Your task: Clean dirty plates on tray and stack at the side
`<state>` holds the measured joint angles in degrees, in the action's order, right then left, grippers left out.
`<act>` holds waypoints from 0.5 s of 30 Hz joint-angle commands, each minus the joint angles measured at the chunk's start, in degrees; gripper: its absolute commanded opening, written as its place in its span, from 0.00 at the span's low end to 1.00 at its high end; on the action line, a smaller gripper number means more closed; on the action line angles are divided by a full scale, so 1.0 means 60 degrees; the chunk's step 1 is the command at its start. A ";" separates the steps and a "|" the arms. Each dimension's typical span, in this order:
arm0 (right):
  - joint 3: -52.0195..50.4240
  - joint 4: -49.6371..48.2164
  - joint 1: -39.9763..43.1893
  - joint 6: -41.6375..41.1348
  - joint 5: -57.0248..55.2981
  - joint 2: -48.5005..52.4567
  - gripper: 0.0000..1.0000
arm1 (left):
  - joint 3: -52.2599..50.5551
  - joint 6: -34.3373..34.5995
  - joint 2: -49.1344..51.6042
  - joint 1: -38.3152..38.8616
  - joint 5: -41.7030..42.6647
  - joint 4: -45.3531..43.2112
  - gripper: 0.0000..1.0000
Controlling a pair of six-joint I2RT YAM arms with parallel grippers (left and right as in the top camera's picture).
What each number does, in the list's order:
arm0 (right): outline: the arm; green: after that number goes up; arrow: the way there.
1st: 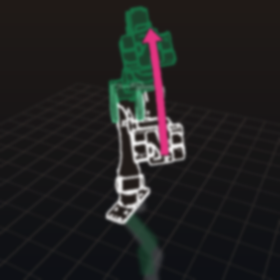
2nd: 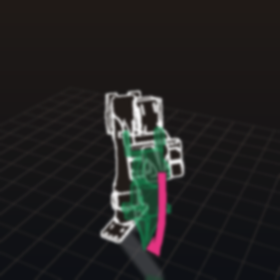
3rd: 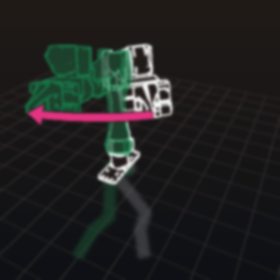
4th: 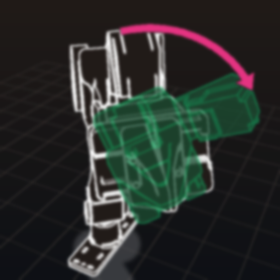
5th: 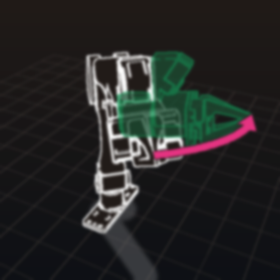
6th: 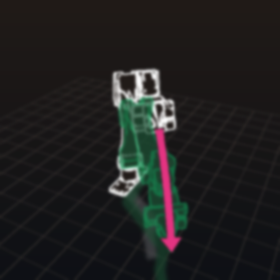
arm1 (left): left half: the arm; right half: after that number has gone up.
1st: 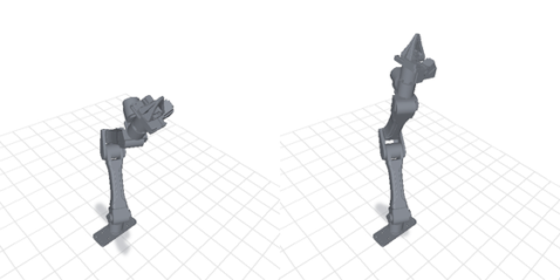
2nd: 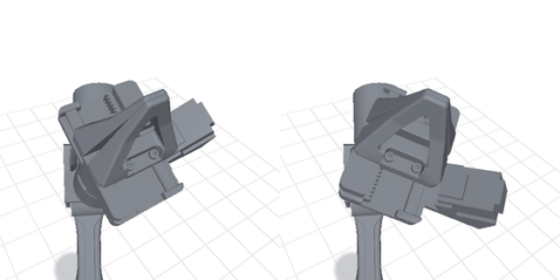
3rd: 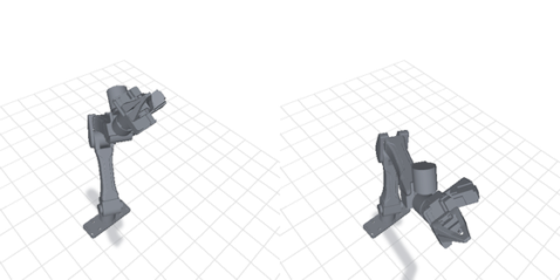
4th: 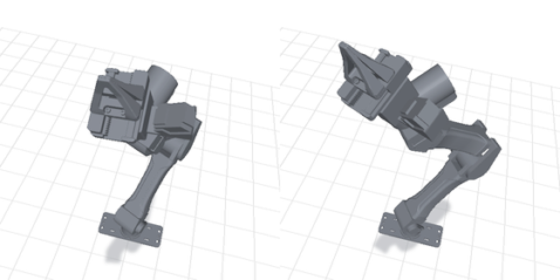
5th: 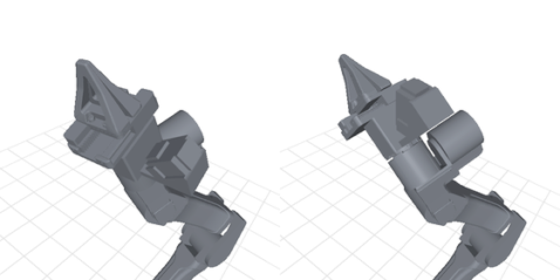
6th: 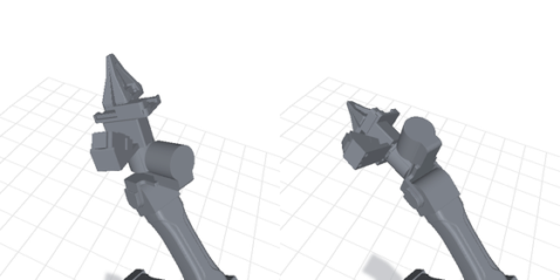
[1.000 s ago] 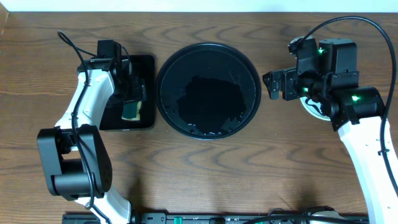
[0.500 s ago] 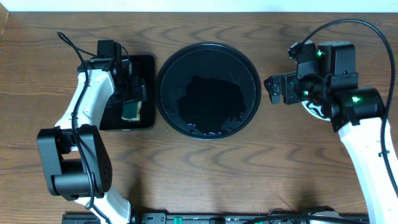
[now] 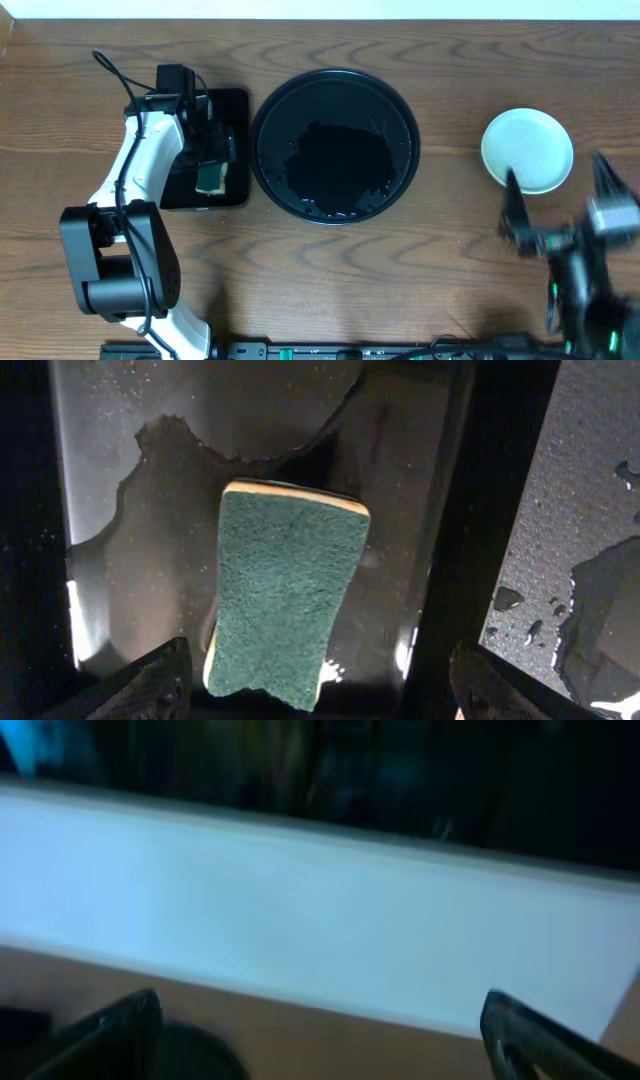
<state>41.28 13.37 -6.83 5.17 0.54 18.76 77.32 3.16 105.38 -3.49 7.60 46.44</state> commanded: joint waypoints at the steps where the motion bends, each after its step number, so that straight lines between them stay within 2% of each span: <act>1: -0.1807 -0.0637 0.0433 0.0182 -0.0127 -0.1559 0.99 | -0.0066 0.0018 0.0033 0.0004 0.0022 0.0022 0.82; 6: -0.3679 -0.1931 0.1082 0.0186 0.0823 -0.3056 0.99 | -0.0066 0.0018 0.0033 0.0004 0.0022 0.0022 0.82; 15: -0.6076 -0.4120 0.1155 0.0073 0.1457 -0.3075 0.99 | -0.0066 0.0018 0.0033 0.0004 0.0022 0.0022 0.82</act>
<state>7.68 -9.82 -0.64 5.56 7.70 0.91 77.32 3.16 105.38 -3.49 7.57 46.41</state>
